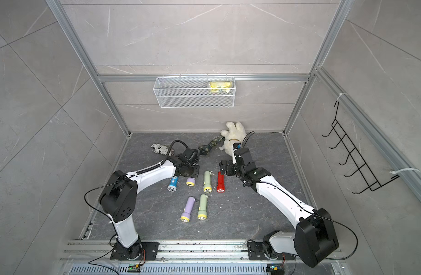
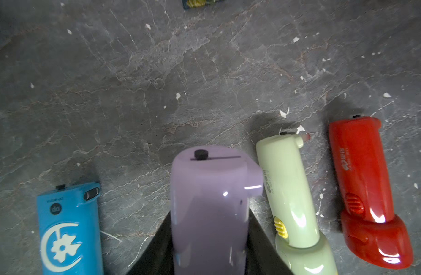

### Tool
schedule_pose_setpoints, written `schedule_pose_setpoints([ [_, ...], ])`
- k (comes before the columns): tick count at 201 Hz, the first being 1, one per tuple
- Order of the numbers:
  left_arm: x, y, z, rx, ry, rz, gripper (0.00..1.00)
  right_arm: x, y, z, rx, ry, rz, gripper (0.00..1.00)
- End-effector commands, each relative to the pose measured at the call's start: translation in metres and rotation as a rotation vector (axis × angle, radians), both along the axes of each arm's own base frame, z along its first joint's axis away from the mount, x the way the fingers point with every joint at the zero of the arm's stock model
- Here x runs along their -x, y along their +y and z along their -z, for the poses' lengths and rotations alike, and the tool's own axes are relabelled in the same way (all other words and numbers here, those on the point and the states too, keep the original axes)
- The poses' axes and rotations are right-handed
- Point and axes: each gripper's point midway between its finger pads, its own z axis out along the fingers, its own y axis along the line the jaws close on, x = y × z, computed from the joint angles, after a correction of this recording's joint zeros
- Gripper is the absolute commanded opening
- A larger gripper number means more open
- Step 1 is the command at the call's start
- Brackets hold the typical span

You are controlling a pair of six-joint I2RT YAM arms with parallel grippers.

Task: Close the plug at the bottom of the flashlight
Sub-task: Place the flashlight at the center of the board.

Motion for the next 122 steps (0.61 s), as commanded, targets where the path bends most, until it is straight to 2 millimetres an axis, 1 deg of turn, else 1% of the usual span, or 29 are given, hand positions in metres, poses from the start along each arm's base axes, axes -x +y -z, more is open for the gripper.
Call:
schedule_pose_setpoints([
  [1, -0.008, 0.011, 0.004, 0.023, 0.05, -0.058, 0.01, 0.003, -0.005, -0.006, -0.022, -0.022, 0.012, 1.0],
  [23, -0.012, 0.021, 0.016, 0.008, 0.076, -0.08, 0.01, 0.004, -0.009, -0.007, -0.026, -0.027, 0.019, 1.0],
  [41, -0.012, 0.027, 0.024, -0.026, 0.085, -0.081, 0.02, 0.004, -0.011, -0.007, -0.031, -0.031, 0.024, 0.99],
  [69, -0.01, 0.029, 0.041, -0.045, 0.12, -0.084, 0.02, 0.003, -0.013, -0.007, -0.038, -0.031, 0.033, 1.0],
  [94, -0.009, 0.029, 0.047, -0.047, 0.133, -0.086, 0.02, 0.004, -0.014, -0.006, -0.042, -0.029, 0.036, 0.99],
  [104, -0.009, 0.029, 0.048, -0.046, 0.136, -0.085, 0.04, 0.004, -0.014, -0.006, -0.043, -0.029, 0.037, 1.0],
  [110, -0.009, 0.028, 0.048, -0.044, 0.138, -0.083, 0.09, 0.005, -0.014, -0.005, -0.043, -0.028, 0.036, 1.0],
  [122, -0.009, 0.028, 0.048, -0.044, 0.141, -0.083, 0.12, 0.005, -0.014, -0.005, -0.045, -0.025, 0.036, 1.0],
])
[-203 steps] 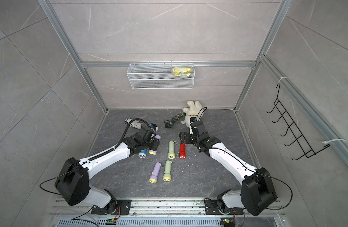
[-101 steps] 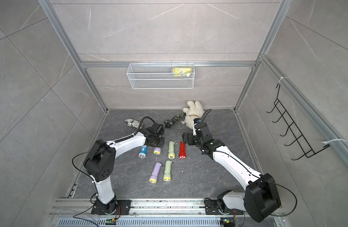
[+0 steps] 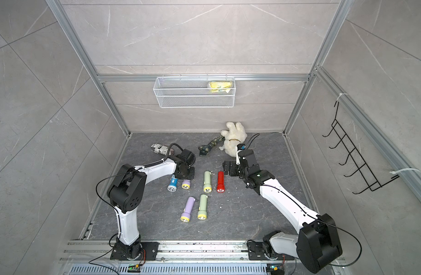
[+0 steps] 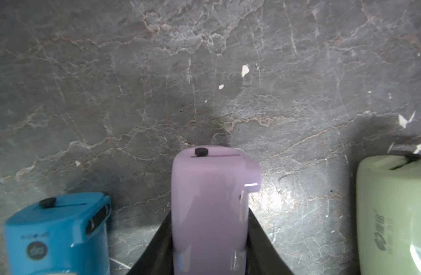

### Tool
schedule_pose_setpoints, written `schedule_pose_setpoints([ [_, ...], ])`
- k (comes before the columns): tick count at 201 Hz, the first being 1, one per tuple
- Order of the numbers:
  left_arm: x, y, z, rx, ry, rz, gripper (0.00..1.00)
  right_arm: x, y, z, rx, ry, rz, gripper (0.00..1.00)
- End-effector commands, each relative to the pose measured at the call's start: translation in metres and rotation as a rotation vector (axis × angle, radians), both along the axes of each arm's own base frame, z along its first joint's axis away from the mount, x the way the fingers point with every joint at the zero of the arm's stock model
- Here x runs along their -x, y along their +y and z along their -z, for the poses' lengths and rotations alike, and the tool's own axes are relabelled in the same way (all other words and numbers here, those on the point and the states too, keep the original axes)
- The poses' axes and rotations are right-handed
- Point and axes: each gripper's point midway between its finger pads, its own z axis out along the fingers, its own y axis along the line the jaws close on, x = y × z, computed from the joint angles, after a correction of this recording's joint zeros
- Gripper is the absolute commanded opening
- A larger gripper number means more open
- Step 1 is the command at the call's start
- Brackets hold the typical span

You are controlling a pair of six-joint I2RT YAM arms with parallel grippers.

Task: Close the plug at the bottom of the flashlight
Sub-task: Place the flashlight at the center of the board.

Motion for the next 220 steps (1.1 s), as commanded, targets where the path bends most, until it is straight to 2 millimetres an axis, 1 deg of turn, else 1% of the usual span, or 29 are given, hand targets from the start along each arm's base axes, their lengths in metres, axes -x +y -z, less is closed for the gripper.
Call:
schedule_pose_setpoints([
  [1, 0.0, -0.005, -0.001, 0.011, 0.016, 0.002, 0.12, 0.003, -0.001, -0.004, -0.03, -0.008, 0.006, 1.0],
  [6, 0.0, -0.005, -0.001, 0.011, 0.016, 0.003, 0.13, 0.003, -0.001, -0.004, -0.032, -0.009, 0.007, 1.0],
  [13, 0.0, -0.005, -0.001, 0.01, 0.018, 0.001, 0.19, 0.003, -0.001, -0.003, -0.034, -0.008, 0.005, 1.0],
  [17, 0.001, -0.005, -0.001, 0.011, 0.021, 0.001, 0.21, 0.003, 0.0, -0.003, -0.036, -0.007, 0.005, 1.0],
  [20, 0.001, -0.005, -0.001, 0.013, 0.02, 0.001, 0.26, 0.003, 0.0, -0.003, -0.037, -0.008, 0.005, 1.0],
  [24, 0.001, -0.005, -0.002, 0.013, 0.021, 0.001, 0.28, 0.003, 0.0, -0.002, -0.039, -0.006, 0.004, 1.0],
  [29, 0.001, -0.005, -0.002, 0.015, 0.022, 0.0, 0.35, 0.003, 0.0, -0.002, -0.041, -0.004, 0.002, 1.0],
  [40, 0.001, -0.005, -0.004, 0.016, 0.021, 0.0, 0.39, 0.004, 0.001, -0.001, -0.044, -0.004, 0.0, 1.0],
  [53, -0.001, -0.006, -0.01, 0.019, 0.015, 0.0, 0.41, 0.005, 0.002, 0.0, -0.051, -0.003, -0.005, 1.0],
  [56, -0.001, -0.007, -0.012, 0.019, 0.013, 0.003, 0.47, 0.005, 0.002, 0.0, -0.054, -0.004, -0.009, 1.0],
  [58, -0.002, -0.007, -0.013, 0.021, 0.013, 0.002, 0.49, 0.005, 0.003, -0.001, -0.056, -0.006, -0.011, 1.0],
  [65, -0.003, -0.008, -0.017, 0.022, 0.011, 0.006, 0.53, 0.006, 0.004, -0.001, -0.061, -0.008, -0.02, 1.0],
  [76, -0.006, -0.01, -0.026, 0.025, 0.0, 0.009, 0.55, 0.006, 0.006, -0.001, -0.069, -0.012, -0.028, 1.0],
  [81, -0.007, -0.01, -0.029, 0.026, -0.004, 0.012, 0.64, 0.006, 0.006, -0.002, -0.07, -0.016, -0.029, 1.0],
  [89, -0.009, -0.011, -0.036, 0.029, -0.012, 0.012, 0.68, 0.005, 0.005, -0.002, -0.069, -0.02, -0.028, 1.0],
  [107, -0.012, -0.013, -0.049, 0.03, -0.021, 0.018, 0.71, 0.004, 0.006, -0.001, -0.07, -0.024, -0.038, 1.0],
  [123, -0.014, -0.015, -0.06, 0.04, -0.031, 0.017, 0.71, 0.003, 0.005, 0.0, -0.072, -0.028, -0.04, 1.0],
  [154, -0.009, -0.032, -0.076, 0.096, -0.035, 0.019, 0.71, 0.002, -0.001, 0.002, -0.07, -0.028, -0.035, 1.0],
  [176, -0.001, -0.049, -0.079, 0.13, -0.023, 0.003, 0.7, 0.002, -0.005, 0.003, -0.08, -0.034, -0.028, 1.0],
  [220, 0.01, -0.087, -0.073, 0.151, -0.01, 0.026, 0.69, 0.006, -0.013, -0.003, -0.092, -0.052, -0.016, 1.0],
])
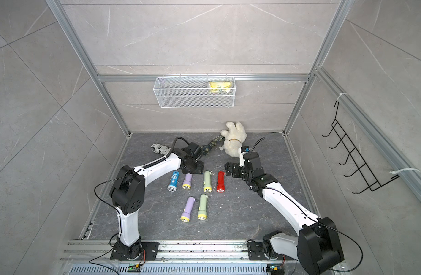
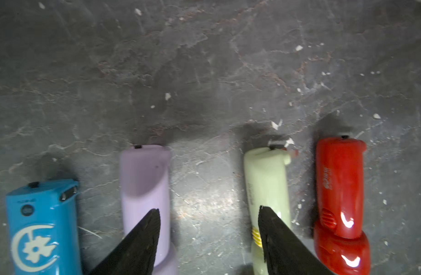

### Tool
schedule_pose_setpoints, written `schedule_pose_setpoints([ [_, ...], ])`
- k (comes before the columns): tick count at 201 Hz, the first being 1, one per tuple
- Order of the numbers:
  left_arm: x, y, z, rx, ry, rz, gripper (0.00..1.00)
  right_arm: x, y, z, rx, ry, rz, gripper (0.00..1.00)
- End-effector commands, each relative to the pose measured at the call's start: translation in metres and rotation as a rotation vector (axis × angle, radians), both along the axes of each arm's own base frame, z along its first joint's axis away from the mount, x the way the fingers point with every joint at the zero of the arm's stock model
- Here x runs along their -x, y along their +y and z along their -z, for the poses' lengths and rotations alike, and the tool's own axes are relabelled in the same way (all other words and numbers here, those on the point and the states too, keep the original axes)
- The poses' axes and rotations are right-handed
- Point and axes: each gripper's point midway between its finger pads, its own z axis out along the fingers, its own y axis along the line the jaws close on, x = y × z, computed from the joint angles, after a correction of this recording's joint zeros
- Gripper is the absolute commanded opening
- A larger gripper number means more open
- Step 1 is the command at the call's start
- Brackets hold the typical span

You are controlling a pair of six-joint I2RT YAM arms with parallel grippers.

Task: Close the plug at the bottom of the flashlight
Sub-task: Pick up the flashlight from the center of the board.

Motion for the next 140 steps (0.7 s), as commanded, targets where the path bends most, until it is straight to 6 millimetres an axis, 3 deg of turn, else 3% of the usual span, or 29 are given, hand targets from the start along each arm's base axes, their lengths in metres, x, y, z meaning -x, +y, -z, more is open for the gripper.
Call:
schedule_pose_setpoints([
  [1, 0.004, -0.024, -0.013, 0.05, 0.004, -0.002, 0.69, 0.002, -0.003, -0.011, -0.014, -0.041, -0.004, 1.0],
  [55, 0.022, -0.052, 0.008, 0.029, 0.063, 0.052, 0.67, 0.003, -0.01, -0.014, -0.026, -0.05, 0.011, 1.0],
  [99, 0.03, -0.052, 0.028, -0.032, 0.101, 0.079, 0.58, 0.003, -0.01, -0.014, -0.035, -0.049, 0.012, 1.0],
  [140, 0.03, -0.053, 0.042, -0.068, 0.121, 0.099, 0.56, 0.004, -0.012, -0.012, -0.036, -0.044, 0.017, 1.0],
])
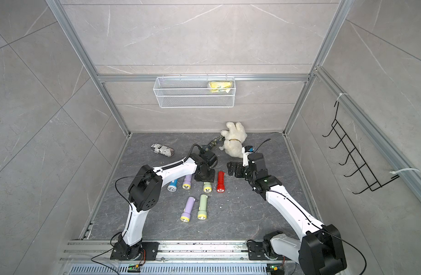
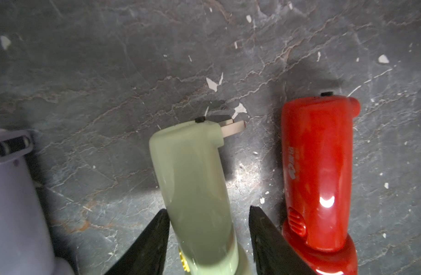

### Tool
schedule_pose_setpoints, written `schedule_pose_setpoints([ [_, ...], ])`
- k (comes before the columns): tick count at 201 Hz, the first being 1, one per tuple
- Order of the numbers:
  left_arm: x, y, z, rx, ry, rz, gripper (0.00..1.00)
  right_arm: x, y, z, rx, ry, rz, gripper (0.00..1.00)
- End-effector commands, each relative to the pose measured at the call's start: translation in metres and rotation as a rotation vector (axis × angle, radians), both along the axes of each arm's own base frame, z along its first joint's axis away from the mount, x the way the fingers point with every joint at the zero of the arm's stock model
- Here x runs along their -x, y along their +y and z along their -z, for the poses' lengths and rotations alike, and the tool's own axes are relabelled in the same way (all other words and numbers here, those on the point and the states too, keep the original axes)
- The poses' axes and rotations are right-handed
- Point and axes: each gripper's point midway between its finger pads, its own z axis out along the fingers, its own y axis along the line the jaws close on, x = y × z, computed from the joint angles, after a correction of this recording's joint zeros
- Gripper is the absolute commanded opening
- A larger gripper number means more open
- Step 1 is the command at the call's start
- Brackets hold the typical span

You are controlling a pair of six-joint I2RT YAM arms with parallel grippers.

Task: Close the plug at the bottom of the flashlight
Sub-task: Pick up the flashlight from the center of the board.

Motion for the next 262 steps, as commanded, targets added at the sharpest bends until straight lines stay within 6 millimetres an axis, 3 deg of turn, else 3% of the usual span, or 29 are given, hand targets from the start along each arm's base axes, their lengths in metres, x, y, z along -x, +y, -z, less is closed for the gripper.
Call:
schedule_pose_setpoints([
  [1, -0.001, -0.003, -0.004, -0.014, 0.003, 0.024, 0.56, 0.003, -0.002, -0.001, -0.01, -0.014, 0.002, 1.0],
  [54, 0.003, 0.005, 0.014, -0.089, 0.041, 0.056, 0.49, 0.002, -0.004, -0.002, -0.013, -0.017, 0.009, 1.0],
  [114, -0.006, 0.008, 0.017, -0.128, 0.012, 0.072, 0.48, 0.003, -0.005, -0.004, -0.017, -0.018, 0.01, 1.0],
  [152, -0.012, 0.007, 0.012, -0.126, -0.019, 0.089, 0.27, 0.003, -0.002, -0.005, -0.03, -0.013, -0.002, 1.0],
  [180, -0.023, 0.003, -0.012, -0.1, -0.098, 0.104, 0.2, 0.003, 0.005, -0.008, -0.05, -0.013, -0.034, 1.0],
  [215, -0.042, 0.0, -0.069, -0.014, -0.26, 0.131, 0.0, -0.002, 0.009, -0.018, -0.064, -0.025, -0.047, 1.0],
  [262, -0.054, -0.008, -0.153, 0.167, -0.557, 0.203, 0.0, -0.015, 0.015, -0.037, -0.073, -0.059, -0.055, 1.0],
])
